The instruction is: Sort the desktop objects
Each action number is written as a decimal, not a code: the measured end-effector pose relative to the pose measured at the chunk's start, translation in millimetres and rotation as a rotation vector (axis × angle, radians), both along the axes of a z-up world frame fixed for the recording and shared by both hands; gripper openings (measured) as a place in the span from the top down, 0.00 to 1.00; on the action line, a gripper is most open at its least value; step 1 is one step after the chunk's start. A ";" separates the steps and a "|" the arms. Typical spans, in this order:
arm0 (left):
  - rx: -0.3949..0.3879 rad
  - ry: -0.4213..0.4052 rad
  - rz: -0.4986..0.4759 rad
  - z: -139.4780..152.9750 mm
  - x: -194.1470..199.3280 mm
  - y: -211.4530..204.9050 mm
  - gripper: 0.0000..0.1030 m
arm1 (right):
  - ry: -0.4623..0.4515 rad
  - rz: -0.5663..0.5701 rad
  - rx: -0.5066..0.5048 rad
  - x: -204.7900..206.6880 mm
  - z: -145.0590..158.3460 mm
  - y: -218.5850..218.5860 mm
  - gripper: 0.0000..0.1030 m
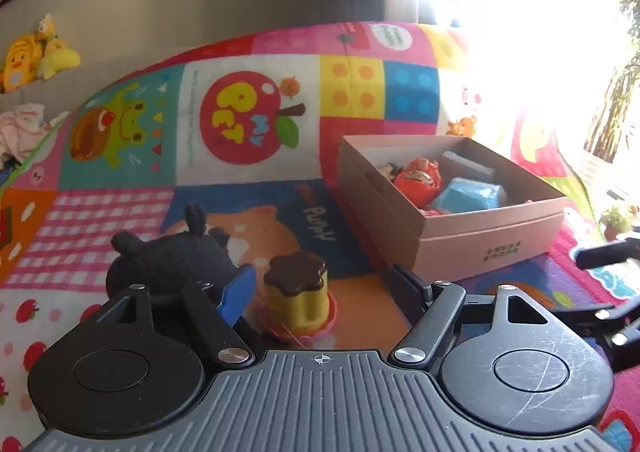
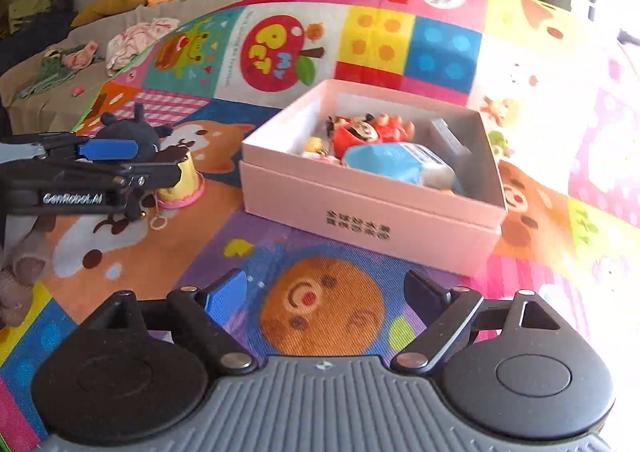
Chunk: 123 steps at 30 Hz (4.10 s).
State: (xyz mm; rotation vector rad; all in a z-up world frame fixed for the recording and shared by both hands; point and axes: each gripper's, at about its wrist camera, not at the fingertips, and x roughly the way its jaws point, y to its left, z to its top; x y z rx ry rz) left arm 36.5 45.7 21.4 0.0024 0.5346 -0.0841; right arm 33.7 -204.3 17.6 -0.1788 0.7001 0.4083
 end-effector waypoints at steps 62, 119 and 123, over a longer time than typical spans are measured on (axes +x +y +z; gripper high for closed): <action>-0.186 0.120 0.108 -24.2 -51.5 16.0 0.03 | 0.000 -0.236 -0.087 9.9 -29.3 -27.9 0.00; 0.135 -0.004 -0.064 0.4 27.0 -19.5 0.00 | 0.027 -0.254 -0.033 8.5 -33.1 -31.2 0.00; 0.080 -0.026 -0.058 10.2 25.2 -11.0 0.00 | 0.027 -0.253 -0.033 8.5 -33.1 -31.1 0.00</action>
